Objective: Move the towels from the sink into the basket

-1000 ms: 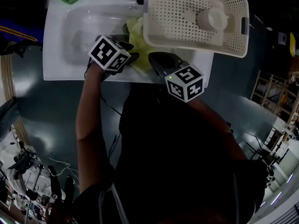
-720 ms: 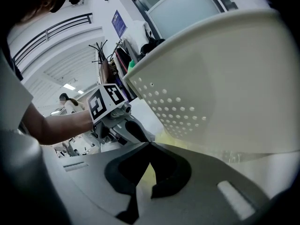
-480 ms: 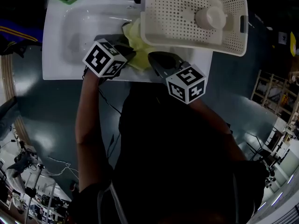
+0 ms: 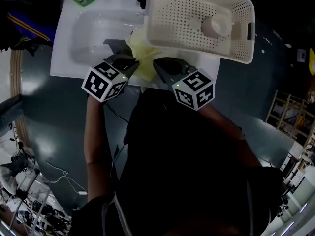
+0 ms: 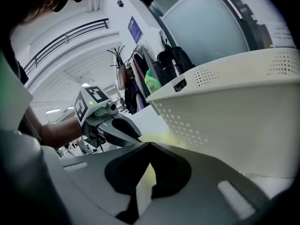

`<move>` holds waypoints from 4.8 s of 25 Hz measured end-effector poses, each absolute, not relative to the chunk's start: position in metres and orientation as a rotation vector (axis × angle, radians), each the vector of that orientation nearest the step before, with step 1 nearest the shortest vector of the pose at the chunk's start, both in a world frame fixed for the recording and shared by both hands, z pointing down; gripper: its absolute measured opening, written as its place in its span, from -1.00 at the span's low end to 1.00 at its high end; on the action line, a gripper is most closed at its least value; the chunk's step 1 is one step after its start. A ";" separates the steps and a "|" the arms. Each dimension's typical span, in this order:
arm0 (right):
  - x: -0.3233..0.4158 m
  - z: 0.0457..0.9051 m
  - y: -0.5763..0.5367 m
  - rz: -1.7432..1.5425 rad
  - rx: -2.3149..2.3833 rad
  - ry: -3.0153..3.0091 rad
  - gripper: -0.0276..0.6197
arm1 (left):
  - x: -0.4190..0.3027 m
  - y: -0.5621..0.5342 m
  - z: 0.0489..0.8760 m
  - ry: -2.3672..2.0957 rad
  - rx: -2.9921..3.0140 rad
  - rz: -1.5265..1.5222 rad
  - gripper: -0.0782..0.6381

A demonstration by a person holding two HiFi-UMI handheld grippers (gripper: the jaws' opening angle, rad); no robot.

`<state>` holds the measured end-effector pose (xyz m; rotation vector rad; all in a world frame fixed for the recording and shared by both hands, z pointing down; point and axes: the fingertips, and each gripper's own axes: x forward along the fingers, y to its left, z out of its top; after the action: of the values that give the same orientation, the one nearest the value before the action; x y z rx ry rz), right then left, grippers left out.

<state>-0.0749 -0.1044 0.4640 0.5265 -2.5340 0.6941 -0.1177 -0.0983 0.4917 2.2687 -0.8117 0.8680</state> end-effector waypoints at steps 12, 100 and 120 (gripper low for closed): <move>-0.101 0.441 -0.080 0.612 0.264 -2.613 -0.93 | -0.147 -0.065 0.449 -1.218 2.150 0.606 -0.74; 0.097 0.320 -0.187 0.521 1.077 -2.732 -0.93 | 0.001 -0.194 0.350 -0.956 2.615 1.028 -0.17; 0.076 0.317 -0.174 0.511 0.981 -2.778 -0.93 | -0.052 -0.191 0.331 -1.243 2.521 0.964 -0.18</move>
<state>0.0764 -0.1744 0.3172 0.9814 -2.7785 0.5110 -0.0519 -0.1912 0.3306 2.5211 -1.2426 0.9642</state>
